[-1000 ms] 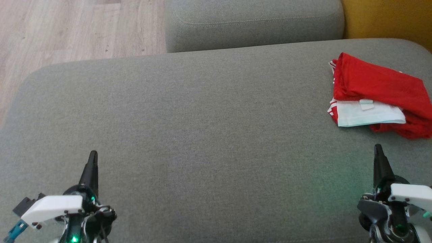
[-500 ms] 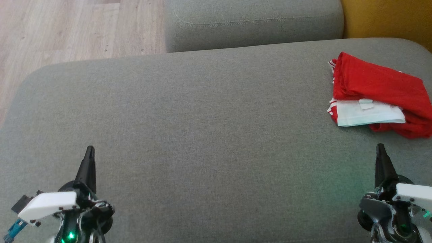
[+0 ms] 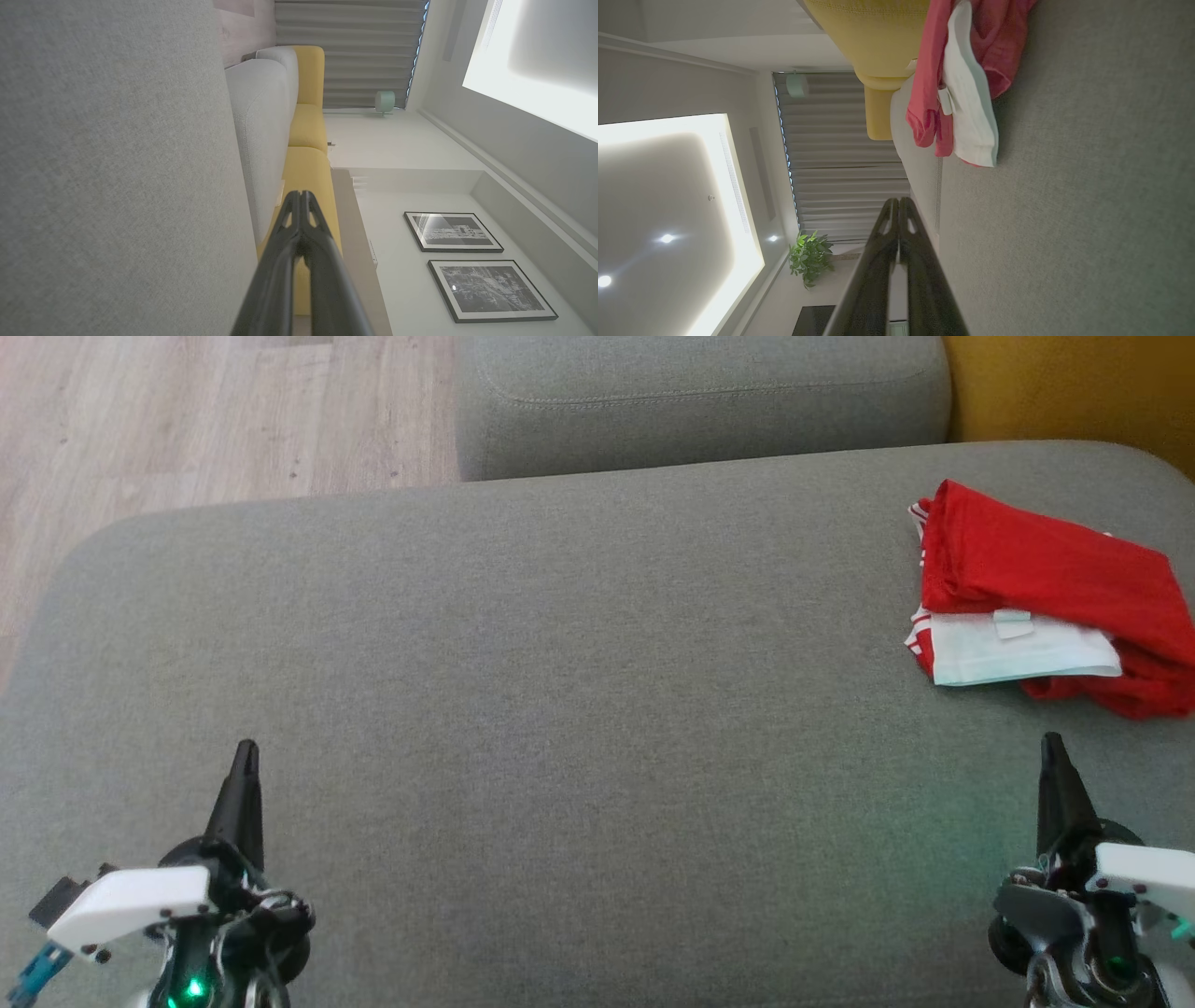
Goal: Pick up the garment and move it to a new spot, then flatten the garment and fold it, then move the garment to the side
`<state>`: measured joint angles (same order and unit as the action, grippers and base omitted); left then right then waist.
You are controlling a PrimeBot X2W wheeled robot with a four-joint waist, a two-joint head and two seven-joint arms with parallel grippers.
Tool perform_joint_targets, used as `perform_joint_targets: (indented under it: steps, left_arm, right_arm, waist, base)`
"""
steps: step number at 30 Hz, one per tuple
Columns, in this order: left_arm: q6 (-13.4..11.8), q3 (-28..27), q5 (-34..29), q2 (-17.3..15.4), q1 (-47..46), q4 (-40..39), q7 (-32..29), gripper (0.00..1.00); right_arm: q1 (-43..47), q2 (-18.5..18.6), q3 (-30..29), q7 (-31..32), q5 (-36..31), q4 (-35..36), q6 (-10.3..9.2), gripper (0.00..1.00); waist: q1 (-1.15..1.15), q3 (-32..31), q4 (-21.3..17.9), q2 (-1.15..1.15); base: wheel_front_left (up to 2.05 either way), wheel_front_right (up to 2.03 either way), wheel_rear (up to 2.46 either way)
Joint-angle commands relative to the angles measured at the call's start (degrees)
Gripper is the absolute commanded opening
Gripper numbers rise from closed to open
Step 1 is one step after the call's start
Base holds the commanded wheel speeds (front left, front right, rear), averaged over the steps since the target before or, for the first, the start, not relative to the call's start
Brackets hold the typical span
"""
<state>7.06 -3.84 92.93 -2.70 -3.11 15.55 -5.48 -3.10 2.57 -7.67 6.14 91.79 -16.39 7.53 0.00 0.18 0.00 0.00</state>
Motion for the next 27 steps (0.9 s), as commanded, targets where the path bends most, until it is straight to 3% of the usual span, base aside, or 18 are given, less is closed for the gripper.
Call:
perform_joint_targets:
  steps: [1,27]
  left_arm:
    - [0.43,-1.97,-0.17,-0.72,-3.02,-1.52,-0.44,0.00]
    - [0.43,-2.20,-0.37,-0.56,-3.04,-1.52,-0.62,0.00]
  right_arm:
    - [-3.09,0.31,1.16,0.35,0.38,2.36,-0.04,0.00]
    - [-3.09,0.31,1.16,0.35,0.38,2.36,-0.04,0.00]
  waist:
    - [0.00,0.00,0.00,0.00]
    - [0.00,0.00,0.00,0.00]
  base:
    - [0.00,0.00,0.00]
    - [0.00,0.00,0.00]
